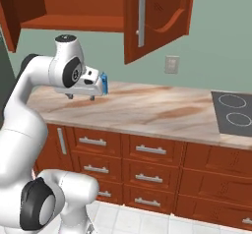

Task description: Close all open cabinet doors.

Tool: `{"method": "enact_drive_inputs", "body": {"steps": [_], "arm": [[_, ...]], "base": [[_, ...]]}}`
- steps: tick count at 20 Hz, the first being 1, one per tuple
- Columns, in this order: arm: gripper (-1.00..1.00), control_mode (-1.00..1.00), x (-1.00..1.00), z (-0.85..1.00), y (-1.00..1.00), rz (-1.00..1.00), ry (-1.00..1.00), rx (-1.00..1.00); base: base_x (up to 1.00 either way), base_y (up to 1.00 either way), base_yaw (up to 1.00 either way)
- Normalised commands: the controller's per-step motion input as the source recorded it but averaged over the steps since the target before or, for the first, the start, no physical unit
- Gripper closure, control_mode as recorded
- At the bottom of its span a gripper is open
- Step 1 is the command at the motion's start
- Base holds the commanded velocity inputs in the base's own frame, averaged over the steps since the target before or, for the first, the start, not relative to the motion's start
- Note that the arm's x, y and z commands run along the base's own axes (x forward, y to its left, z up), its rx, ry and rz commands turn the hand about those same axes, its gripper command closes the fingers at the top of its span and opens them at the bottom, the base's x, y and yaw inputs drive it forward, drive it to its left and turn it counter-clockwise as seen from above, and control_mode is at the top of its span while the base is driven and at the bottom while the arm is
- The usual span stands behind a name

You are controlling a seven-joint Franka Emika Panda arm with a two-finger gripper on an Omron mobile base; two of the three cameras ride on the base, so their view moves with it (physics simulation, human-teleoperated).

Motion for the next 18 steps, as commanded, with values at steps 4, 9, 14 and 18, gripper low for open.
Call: {"method": "enact_drive_inputs", "body": {"steps": [4, 9, 14, 18], "arm": [[-1.00, 1.00, 0.00, 0.00, 0.00, 0.00, 0.00, 0.00], [-1.00, 1.00, 0.00, 0.00, 0.00, 0.00, 0.00, 0.00], [-1.00, 1.00, 0.00, 0.00, 0.00, 0.00, 0.00, 0.00], [-1.00, 1.00, 0.00, 0.00, 0.00, 0.00, 0.00, 0.00]], "base": [[0.58, 0.27, 0.00], [0.44, 0.47, -0.03], [0.38, 0.40, -0.04], [0.36, 0.11, -0.02]]}}
